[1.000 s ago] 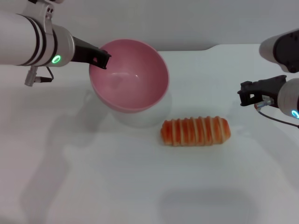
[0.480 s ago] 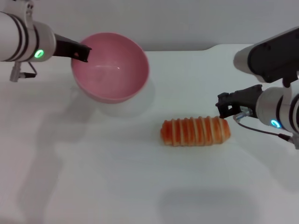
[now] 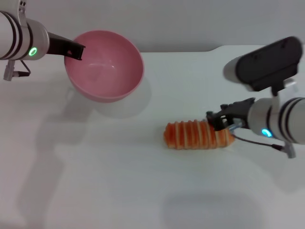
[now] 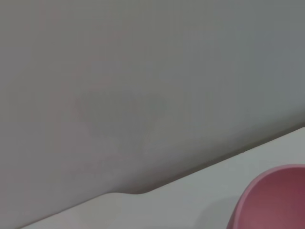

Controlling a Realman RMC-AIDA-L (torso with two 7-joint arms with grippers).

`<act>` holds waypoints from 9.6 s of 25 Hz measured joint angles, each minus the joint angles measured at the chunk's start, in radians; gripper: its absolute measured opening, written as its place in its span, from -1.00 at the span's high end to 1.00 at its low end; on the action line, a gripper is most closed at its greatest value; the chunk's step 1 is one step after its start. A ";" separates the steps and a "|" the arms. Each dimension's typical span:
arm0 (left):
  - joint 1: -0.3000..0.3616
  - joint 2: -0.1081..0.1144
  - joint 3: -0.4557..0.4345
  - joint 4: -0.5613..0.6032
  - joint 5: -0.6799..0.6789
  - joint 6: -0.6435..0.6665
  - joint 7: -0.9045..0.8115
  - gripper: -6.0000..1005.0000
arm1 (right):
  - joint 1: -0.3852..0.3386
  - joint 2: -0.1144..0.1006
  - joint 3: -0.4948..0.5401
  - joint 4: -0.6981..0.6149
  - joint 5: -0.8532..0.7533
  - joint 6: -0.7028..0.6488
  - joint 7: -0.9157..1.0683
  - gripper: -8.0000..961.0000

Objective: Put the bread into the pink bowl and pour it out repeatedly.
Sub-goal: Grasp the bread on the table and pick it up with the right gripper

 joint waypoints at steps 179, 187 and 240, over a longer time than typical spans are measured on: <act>-0.034 0.000 0.036 -0.047 0.000 0.038 0.013 0.89 | 0.225 -0.001 -0.137 0.166 0.022 0.017 -0.013 0.53; -0.037 0.000 0.036 -0.047 0.002 0.040 0.013 0.89 | 0.212 0.002 -0.140 0.146 0.001 0.016 -0.013 0.74; -0.064 -0.002 0.036 -0.099 0.020 0.053 0.015 0.89 | 0.193 0.000 -0.053 0.104 0.101 0.038 -0.001 -0.21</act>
